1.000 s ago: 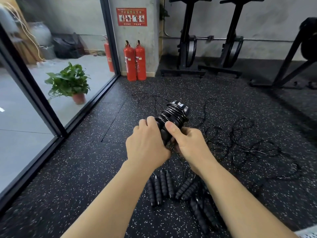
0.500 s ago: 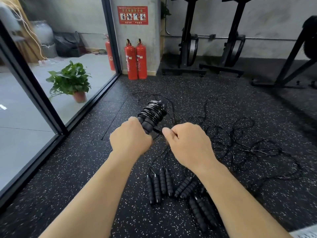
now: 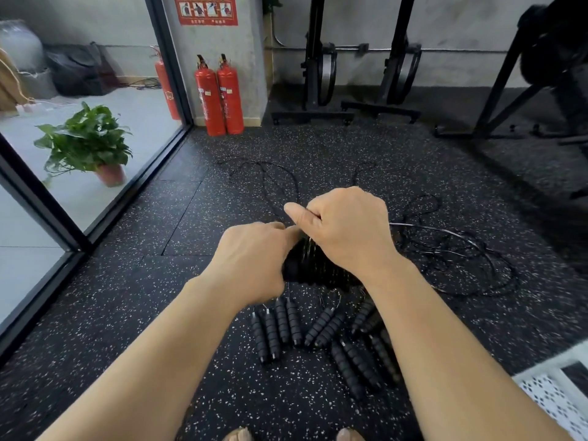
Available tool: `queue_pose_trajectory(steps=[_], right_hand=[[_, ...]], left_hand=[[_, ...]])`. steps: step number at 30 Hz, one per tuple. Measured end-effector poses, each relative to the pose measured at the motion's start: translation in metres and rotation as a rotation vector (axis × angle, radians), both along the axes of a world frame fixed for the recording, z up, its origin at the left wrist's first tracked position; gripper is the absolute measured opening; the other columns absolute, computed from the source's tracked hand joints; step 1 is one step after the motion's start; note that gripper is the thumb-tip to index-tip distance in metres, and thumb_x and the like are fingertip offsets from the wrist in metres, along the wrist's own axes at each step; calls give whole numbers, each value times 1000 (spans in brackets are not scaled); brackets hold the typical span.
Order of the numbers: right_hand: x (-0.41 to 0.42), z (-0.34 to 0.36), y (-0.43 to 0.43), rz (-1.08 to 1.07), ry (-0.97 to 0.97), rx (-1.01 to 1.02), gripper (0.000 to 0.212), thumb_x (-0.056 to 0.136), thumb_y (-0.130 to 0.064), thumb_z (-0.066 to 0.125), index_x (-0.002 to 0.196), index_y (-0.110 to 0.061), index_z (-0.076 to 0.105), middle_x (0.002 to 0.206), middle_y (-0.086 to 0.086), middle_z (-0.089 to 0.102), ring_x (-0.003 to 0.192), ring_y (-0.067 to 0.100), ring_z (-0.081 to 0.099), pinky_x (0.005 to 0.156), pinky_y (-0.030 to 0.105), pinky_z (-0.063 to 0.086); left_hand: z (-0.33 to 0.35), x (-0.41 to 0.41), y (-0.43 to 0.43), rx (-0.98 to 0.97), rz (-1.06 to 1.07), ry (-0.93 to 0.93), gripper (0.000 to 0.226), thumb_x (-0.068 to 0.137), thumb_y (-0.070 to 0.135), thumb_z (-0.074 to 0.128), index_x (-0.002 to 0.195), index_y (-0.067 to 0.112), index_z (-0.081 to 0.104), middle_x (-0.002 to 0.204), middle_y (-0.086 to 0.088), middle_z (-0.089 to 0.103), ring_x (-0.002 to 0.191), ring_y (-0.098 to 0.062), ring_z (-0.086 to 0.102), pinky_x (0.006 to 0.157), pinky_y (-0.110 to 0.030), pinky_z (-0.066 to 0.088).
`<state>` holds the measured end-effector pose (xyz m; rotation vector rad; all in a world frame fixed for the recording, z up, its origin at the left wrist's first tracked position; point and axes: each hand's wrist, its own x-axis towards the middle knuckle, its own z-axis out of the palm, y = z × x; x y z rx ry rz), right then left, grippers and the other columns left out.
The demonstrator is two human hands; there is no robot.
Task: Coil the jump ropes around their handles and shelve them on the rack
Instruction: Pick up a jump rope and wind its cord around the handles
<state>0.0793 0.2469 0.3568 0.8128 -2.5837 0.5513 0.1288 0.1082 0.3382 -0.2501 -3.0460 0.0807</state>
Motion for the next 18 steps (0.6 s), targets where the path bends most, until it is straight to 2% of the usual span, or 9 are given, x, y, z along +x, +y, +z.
queue_pose_trajectory(steps=[3,5,8,10,11,13,16,18], right_hand=[[-7,-1,9,-4,-69,20,69,91,-63,43,45,-12,36,44,-1,39,48,14,40,53,30,33],[-13,-1,17,-5,-188,-16,71,88,-66,46,44,-12,35,41,-3,36,43,10,37,51,29,30],[-17,-2,29,104,-482,-245,68,86,-61,56,41,-19,26,36,-10,22,36,10,23,49,28,27],[-21,-6,33,153,-642,-354,65,85,-58,60,44,-15,31,41,-4,24,40,13,22,47,26,25],[-21,-7,32,155,-696,-363,64,83,-59,61,48,-10,39,46,1,29,43,16,26,47,25,26],[-22,-11,31,149,-807,-342,59,77,-64,61,64,-6,58,58,9,38,51,19,33,48,24,29],[-20,-11,34,157,-895,-332,61,71,-68,59,77,-7,64,64,11,47,52,16,41,48,19,35],[-26,-15,37,184,-1002,-354,63,75,-64,59,71,-2,64,61,7,52,52,14,46,53,20,39]], left_hand=[[3,3,-2,70,-128,14,30,87,25,53,117,30,49,98,11,54,98,-16,57,72,-32,48],[2,7,-5,140,-204,49,21,84,21,57,101,29,48,86,12,48,92,-15,54,72,-35,50],[-3,9,-6,222,-311,91,31,74,11,62,84,29,39,75,12,43,79,-13,49,63,-38,49],[0,11,-2,274,-326,103,25,69,13,57,84,27,43,76,13,46,78,-14,49,62,-39,50],[1,11,-1,285,-328,109,21,67,15,52,86,24,47,77,12,49,79,-15,50,63,-40,50],[2,11,0,311,-344,109,29,63,16,46,91,20,55,82,10,54,84,-17,53,67,-42,51],[0,11,0,378,-374,106,30,65,12,55,94,20,55,86,11,57,84,-17,54,69,-42,51],[-2,12,1,443,-381,106,35,68,10,63,100,23,55,89,12,58,85,-16,55,71,-41,52]])
